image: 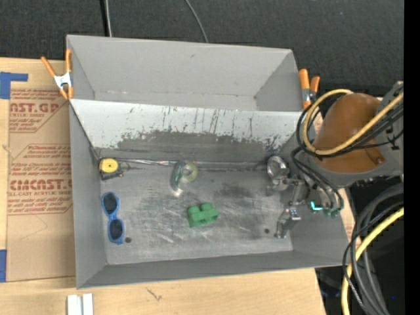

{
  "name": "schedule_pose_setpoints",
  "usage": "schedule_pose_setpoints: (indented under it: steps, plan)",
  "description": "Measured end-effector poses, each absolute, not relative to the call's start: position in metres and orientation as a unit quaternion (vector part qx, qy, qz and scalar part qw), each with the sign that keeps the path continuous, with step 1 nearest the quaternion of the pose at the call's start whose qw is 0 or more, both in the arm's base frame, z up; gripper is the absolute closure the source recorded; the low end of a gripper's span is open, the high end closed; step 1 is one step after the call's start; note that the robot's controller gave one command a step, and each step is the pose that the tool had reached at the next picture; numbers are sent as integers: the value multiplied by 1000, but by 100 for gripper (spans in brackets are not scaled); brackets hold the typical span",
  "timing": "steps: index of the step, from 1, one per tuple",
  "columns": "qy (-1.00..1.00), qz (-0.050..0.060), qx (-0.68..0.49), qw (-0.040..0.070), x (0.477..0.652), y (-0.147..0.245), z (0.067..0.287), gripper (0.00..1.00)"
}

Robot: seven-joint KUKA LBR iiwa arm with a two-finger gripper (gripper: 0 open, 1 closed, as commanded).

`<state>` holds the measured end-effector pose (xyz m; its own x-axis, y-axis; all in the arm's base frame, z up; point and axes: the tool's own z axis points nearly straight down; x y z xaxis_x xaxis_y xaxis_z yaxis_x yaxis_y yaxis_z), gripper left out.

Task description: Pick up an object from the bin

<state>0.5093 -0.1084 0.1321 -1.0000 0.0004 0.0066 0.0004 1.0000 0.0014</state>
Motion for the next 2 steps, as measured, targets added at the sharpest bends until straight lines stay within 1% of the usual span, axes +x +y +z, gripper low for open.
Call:
schedule_pose_setpoints:
  steps: [1, 2]
  plan:
    - [-998, 0, -66, -4, 524, -13, 71, 0]
    - [-997, -1, 74, -1, 513, 69, 100, 0]
